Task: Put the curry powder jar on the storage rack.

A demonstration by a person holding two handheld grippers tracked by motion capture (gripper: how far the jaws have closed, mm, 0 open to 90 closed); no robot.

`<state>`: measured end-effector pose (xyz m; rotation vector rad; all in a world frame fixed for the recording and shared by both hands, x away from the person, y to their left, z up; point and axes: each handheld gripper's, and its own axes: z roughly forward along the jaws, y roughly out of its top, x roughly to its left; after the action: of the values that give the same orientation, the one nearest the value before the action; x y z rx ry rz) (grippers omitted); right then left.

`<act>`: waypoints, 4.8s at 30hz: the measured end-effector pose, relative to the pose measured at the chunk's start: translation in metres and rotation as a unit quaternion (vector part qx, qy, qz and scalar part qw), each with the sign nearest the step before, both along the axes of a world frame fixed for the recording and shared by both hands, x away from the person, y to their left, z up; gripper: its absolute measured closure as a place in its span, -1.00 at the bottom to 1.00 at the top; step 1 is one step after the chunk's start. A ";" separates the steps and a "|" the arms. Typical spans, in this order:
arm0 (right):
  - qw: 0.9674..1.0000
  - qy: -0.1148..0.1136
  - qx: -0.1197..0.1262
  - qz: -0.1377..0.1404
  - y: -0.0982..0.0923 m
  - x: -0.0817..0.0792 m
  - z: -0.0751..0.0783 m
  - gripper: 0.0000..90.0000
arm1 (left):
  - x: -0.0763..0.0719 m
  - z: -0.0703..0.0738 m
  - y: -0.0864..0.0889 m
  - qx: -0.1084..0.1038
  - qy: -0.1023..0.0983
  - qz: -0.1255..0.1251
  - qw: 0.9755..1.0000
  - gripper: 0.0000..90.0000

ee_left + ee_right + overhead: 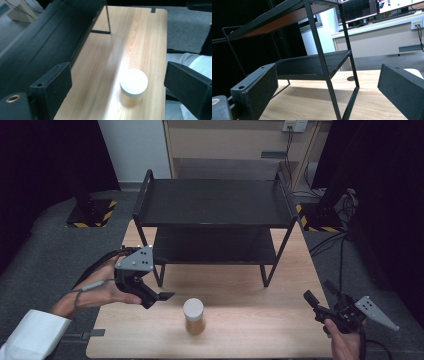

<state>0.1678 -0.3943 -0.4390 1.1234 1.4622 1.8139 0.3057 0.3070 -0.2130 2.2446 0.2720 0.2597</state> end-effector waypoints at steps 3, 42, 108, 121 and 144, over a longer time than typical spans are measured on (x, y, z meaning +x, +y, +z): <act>1.000 -0.001 0.000 0.000 0.000 0.000 0.000 -0.93 | 0.010 -0.011 -0.009 0.006 0.011 -0.016 1.000 -0.84; 1.000 0.006 0.002 -0.001 0.000 0.000 0.000 -0.92 | 0.042 -0.117 -0.074 0.077 0.067 -0.090 0.991 -0.50; 1.000 0.012 0.022 0.002 -0.005 0.000 -0.003 -0.93 | 0.102 0.217 -0.079 0.012 0.009 0.021 1.000 -0.27; 1.000 0.016 0.023 0.010 -0.005 0.000 -0.003 -0.93 | 0.143 0.200 -0.052 0.025 0.025 0.168 0.985 -0.27; 1.000 0.018 0.021 0.012 -0.003 0.000 -0.002 -0.93 | 0.089 0.206 0.001 -0.071 -0.002 0.205 0.976 -0.67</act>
<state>0.1676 -0.3976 -0.4414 1.1700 1.4694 1.8579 0.3950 0.3078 -0.0073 2.0305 0.7302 0.4487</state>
